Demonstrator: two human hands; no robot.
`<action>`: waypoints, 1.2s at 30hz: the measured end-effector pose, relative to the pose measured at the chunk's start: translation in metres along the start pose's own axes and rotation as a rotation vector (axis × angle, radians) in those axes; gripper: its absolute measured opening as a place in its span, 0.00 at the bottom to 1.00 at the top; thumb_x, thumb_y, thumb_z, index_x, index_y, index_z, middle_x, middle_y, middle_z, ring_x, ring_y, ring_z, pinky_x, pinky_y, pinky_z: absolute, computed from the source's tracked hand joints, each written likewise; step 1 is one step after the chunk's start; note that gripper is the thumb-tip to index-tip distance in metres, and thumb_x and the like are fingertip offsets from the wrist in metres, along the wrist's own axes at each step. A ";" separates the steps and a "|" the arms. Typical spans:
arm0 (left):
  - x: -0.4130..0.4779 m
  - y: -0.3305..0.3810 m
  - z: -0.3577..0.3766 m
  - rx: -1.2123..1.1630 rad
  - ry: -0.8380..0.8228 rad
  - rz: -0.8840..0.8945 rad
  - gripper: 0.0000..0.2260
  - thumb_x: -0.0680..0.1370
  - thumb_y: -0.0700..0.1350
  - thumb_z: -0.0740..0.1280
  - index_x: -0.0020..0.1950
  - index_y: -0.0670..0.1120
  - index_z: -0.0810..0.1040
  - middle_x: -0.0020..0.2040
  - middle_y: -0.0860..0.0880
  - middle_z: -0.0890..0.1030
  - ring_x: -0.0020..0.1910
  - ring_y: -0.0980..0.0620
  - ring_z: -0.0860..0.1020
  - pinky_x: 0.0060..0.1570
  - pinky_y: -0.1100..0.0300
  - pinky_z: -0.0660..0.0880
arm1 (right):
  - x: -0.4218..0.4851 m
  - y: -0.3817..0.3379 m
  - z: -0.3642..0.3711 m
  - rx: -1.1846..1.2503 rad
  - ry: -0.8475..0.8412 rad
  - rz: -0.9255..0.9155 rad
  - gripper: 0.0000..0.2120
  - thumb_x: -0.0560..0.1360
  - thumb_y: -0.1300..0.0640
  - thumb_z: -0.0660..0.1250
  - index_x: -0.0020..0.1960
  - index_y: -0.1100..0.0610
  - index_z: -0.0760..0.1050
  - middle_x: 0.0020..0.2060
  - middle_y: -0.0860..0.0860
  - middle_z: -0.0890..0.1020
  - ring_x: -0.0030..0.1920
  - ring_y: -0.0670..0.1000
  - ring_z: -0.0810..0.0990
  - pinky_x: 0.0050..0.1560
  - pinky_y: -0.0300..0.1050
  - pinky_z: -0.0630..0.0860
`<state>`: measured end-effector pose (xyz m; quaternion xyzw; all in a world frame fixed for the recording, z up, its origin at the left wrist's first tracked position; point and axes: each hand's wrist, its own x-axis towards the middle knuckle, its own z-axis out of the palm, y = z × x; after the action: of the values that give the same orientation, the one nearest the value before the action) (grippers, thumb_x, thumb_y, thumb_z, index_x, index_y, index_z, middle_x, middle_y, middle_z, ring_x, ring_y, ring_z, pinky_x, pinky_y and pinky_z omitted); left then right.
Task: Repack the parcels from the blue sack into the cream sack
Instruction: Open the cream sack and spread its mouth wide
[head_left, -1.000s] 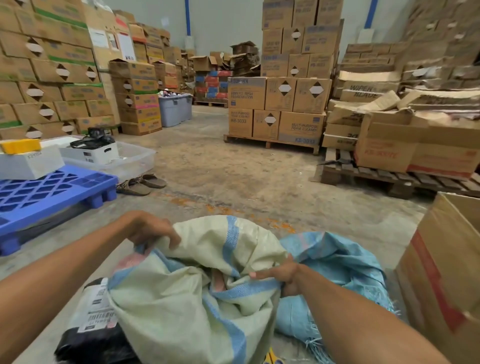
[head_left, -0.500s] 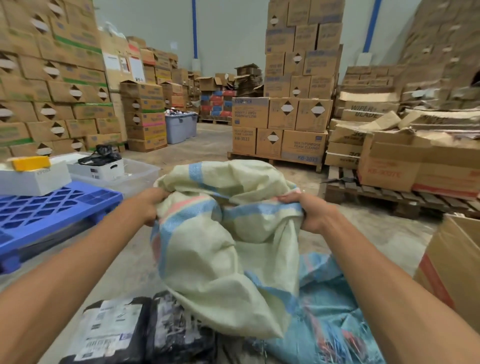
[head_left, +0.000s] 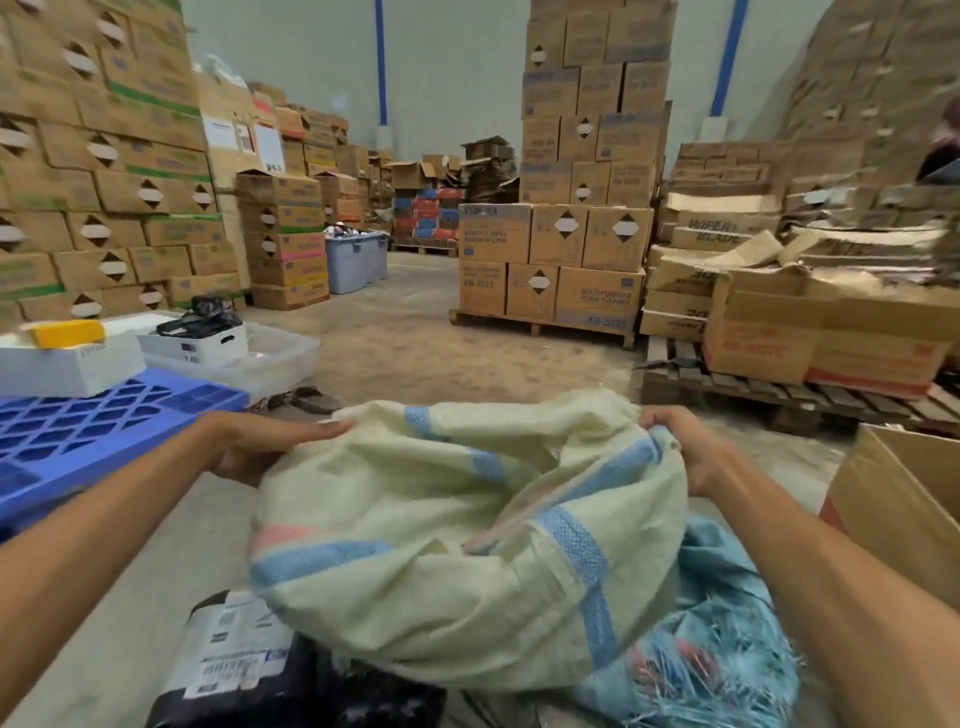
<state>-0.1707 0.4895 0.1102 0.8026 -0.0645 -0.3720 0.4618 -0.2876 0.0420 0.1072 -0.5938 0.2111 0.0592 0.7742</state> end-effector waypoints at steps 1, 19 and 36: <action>-0.003 0.008 0.010 0.114 -0.030 0.006 0.36 0.62 0.71 0.73 0.67 0.57 0.74 0.63 0.53 0.81 0.63 0.52 0.79 0.67 0.49 0.72 | -0.004 -0.007 0.014 0.017 -0.022 -0.040 0.12 0.73 0.62 0.54 0.40 0.62 0.76 0.35 0.57 0.79 0.38 0.57 0.78 0.46 0.50 0.74; 0.081 0.081 0.087 0.294 1.074 0.562 0.12 0.68 0.50 0.70 0.47 0.45 0.82 0.44 0.44 0.83 0.44 0.42 0.81 0.36 0.56 0.71 | 0.019 -0.058 0.101 -0.497 -0.174 -0.415 0.50 0.64 0.49 0.82 0.78 0.44 0.55 0.68 0.53 0.70 0.60 0.57 0.78 0.56 0.56 0.80; 0.054 0.067 0.037 0.504 0.907 0.420 0.22 0.61 0.35 0.77 0.52 0.49 0.77 0.47 0.47 0.83 0.47 0.45 0.81 0.42 0.55 0.78 | 0.084 0.021 0.065 -0.905 0.541 -0.462 0.09 0.69 0.54 0.71 0.48 0.53 0.77 0.47 0.54 0.83 0.47 0.58 0.81 0.48 0.51 0.80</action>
<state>-0.1403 0.4015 0.1233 0.9377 -0.1050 0.1374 0.3014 -0.2020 0.0963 0.0689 -0.8906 0.2203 -0.1810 0.3544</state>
